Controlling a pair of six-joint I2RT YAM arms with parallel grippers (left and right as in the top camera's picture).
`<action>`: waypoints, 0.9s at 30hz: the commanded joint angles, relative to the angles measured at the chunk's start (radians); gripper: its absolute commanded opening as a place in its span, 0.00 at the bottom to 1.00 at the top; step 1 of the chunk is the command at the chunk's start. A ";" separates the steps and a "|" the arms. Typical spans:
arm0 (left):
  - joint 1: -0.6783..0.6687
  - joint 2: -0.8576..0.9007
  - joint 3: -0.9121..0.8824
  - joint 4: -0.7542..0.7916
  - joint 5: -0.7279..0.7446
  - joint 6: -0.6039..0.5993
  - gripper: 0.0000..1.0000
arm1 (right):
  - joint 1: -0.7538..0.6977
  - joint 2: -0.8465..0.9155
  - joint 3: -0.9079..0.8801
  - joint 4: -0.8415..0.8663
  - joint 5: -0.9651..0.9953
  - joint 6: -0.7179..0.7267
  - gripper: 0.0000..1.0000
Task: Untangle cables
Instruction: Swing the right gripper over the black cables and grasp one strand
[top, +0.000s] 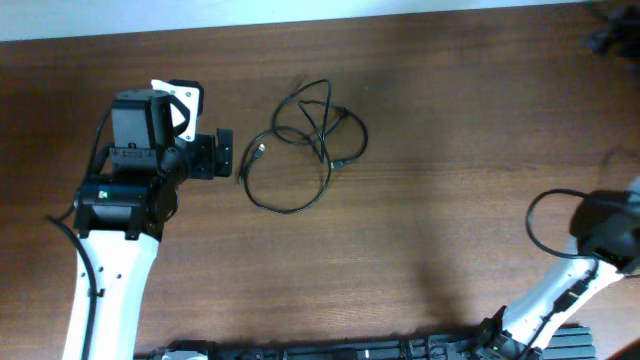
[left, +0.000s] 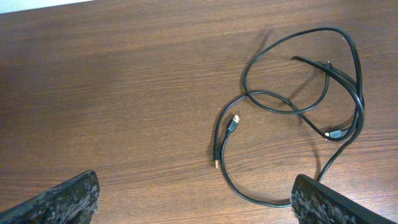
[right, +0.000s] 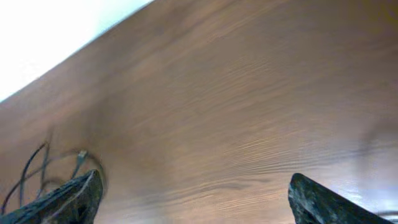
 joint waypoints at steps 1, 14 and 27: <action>0.003 -0.010 0.007 -0.001 -0.003 -0.010 0.99 | 0.132 0.003 -0.106 0.046 -0.020 -0.019 1.00; 0.003 -0.010 0.007 -0.001 -0.003 -0.010 0.99 | 0.556 0.003 -0.505 0.441 -0.019 -0.010 0.99; 0.003 -0.010 0.007 -0.001 -0.003 -0.010 0.99 | 0.776 0.004 -0.645 0.682 -0.016 0.274 0.99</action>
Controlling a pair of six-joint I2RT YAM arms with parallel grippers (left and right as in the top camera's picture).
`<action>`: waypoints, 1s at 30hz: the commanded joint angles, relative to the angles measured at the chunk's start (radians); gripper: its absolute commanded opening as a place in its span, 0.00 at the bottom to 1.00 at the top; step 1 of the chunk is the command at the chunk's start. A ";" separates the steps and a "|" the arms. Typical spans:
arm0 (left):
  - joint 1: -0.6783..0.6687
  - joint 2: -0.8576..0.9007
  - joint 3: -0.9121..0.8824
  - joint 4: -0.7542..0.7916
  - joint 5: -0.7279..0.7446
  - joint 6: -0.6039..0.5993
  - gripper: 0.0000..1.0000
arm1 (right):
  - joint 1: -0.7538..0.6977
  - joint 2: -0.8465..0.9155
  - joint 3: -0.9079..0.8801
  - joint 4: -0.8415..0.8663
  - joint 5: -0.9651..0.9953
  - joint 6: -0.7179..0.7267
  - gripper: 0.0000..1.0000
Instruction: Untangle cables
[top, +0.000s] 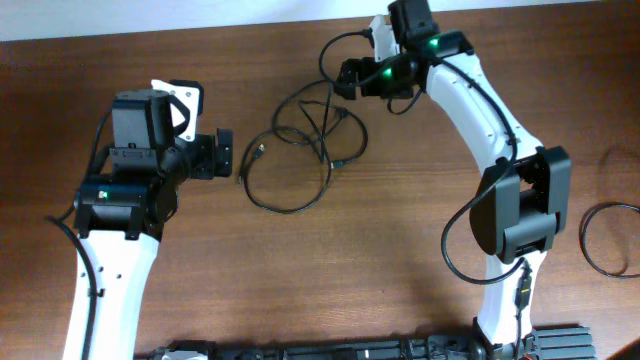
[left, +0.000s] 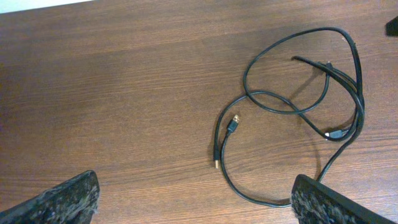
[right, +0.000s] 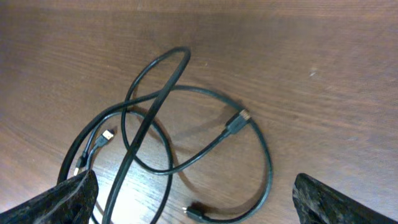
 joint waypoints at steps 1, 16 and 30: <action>0.003 -0.010 0.007 -0.001 -0.003 -0.010 0.99 | 0.038 0.002 -0.053 0.029 -0.005 0.071 0.99; 0.003 -0.010 0.007 -0.001 -0.002 -0.010 0.99 | 0.090 0.002 -0.212 0.144 0.045 0.156 0.04; 0.003 -0.010 0.007 -0.001 -0.003 -0.010 0.99 | 0.063 -0.143 -0.054 -0.096 0.172 0.065 0.04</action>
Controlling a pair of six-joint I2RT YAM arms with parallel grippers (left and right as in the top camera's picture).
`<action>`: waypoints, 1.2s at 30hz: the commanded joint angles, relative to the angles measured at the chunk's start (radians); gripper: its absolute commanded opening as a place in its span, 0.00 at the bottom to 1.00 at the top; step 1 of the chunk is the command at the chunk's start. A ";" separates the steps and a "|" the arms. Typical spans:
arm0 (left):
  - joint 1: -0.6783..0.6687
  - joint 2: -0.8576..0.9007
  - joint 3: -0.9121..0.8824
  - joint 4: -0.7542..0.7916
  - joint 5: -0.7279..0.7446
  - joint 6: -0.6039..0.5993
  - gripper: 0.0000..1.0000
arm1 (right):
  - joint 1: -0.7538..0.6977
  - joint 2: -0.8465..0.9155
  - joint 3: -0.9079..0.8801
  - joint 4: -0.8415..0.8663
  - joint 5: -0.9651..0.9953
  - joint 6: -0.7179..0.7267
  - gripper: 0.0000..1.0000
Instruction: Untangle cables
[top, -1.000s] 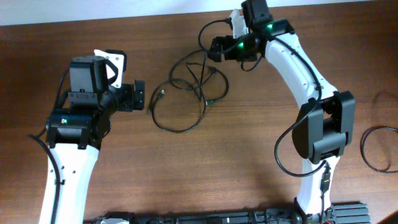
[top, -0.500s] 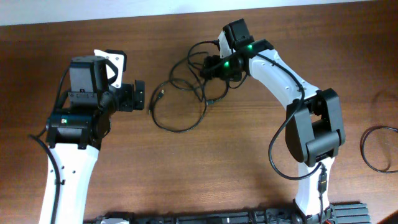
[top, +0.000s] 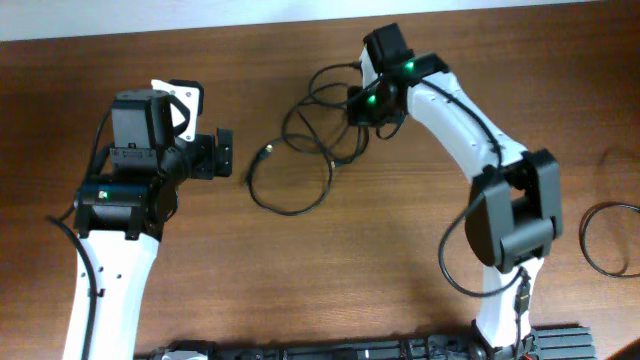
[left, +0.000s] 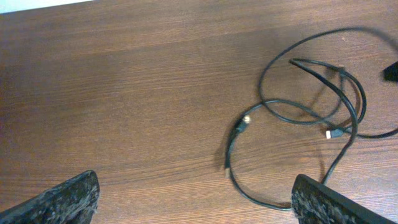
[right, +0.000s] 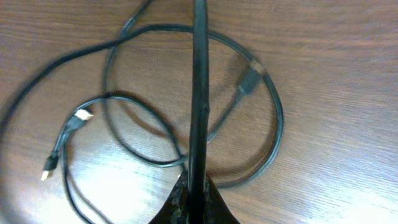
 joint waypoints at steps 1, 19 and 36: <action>0.003 -0.010 0.007 -0.001 -0.003 -0.010 0.99 | -0.005 -0.091 0.070 -0.072 0.039 -0.029 0.04; 0.003 -0.010 0.007 -0.001 -0.003 -0.010 0.99 | -0.006 -0.273 0.074 -0.236 0.285 -0.022 0.04; 0.003 -0.010 0.007 -0.001 -0.003 -0.010 0.99 | -0.005 -0.297 0.074 -0.321 0.307 -0.021 0.04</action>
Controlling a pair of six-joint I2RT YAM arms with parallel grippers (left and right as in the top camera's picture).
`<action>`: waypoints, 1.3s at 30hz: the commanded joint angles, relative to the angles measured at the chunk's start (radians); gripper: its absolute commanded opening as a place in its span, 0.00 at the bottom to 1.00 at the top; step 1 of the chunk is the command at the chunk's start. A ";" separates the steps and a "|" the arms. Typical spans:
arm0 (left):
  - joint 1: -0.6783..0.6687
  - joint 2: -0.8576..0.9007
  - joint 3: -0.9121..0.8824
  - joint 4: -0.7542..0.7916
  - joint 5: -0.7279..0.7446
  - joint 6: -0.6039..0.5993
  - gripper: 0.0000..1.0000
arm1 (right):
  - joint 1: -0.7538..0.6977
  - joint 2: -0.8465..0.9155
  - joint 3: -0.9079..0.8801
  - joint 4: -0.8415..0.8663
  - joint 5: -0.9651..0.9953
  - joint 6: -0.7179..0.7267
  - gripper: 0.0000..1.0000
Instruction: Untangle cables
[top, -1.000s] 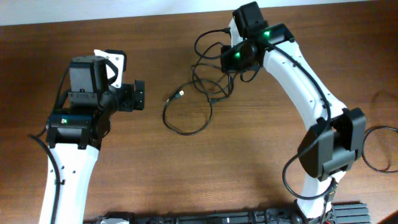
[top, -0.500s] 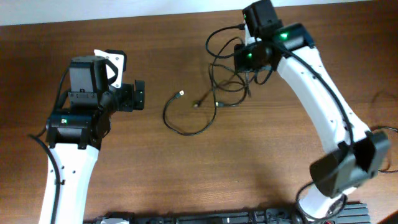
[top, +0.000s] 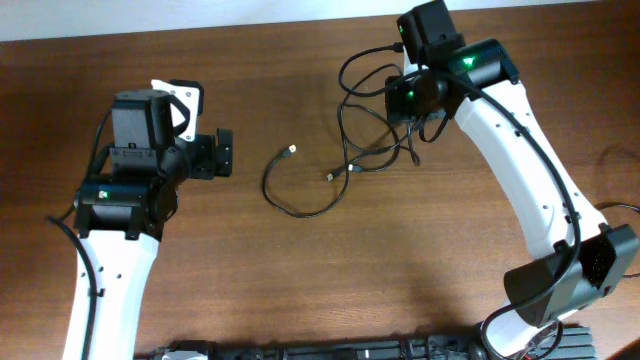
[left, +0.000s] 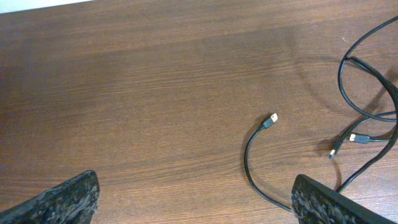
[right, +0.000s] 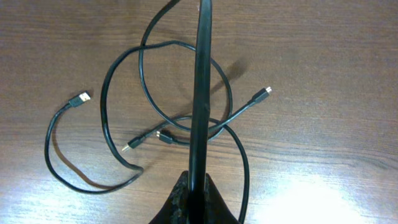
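Thin black cables with small plugs lie looped over each other on the brown table. My right gripper (right: 198, 186) is shut on one strand of black cable (right: 202, 74), which runs straight up from its fingers, lifted above the rest. Under it the tangle (right: 186, 118) spreads out, with a USB plug (right: 79, 98) at the left and another plug (right: 266, 91) at the right. Overhead, the right gripper (top: 405, 103) hangs over the tangle (top: 375, 140). A slack loop (top: 300, 195) trails left. My left gripper (top: 222, 155) stands open, left of the cables, holding nothing.
The table's far edge (top: 250, 28) meets a white wall. Another black cable (top: 622, 209) lies at the table's right edge. The right arm (top: 520, 150) reaches across the right half. A dark rail (top: 350, 350) runs along the near edge.
My right gripper, still shut on the strand, now sits further right and higher. The tangle and its slack loop have shifted right with it. The left arm has not moved.
The right arm was first off at the right, open, far from the cables. Then it hung open over the tangle's far side. Then it was shut on one strand. Now that strand is raised and the tangle lies further right, more spread out.
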 joint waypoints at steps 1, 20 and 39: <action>0.003 -0.010 0.007 -0.001 -0.003 -0.010 0.99 | -0.005 -0.016 0.018 -0.004 0.019 0.002 0.04; 0.003 -0.010 0.007 -0.001 -0.003 -0.010 0.99 | -0.005 -0.016 0.018 -0.060 0.035 -0.006 0.04; 0.003 -0.010 0.007 -0.001 -0.003 -0.010 0.99 | -0.005 -0.016 0.018 -0.066 0.034 -0.006 0.04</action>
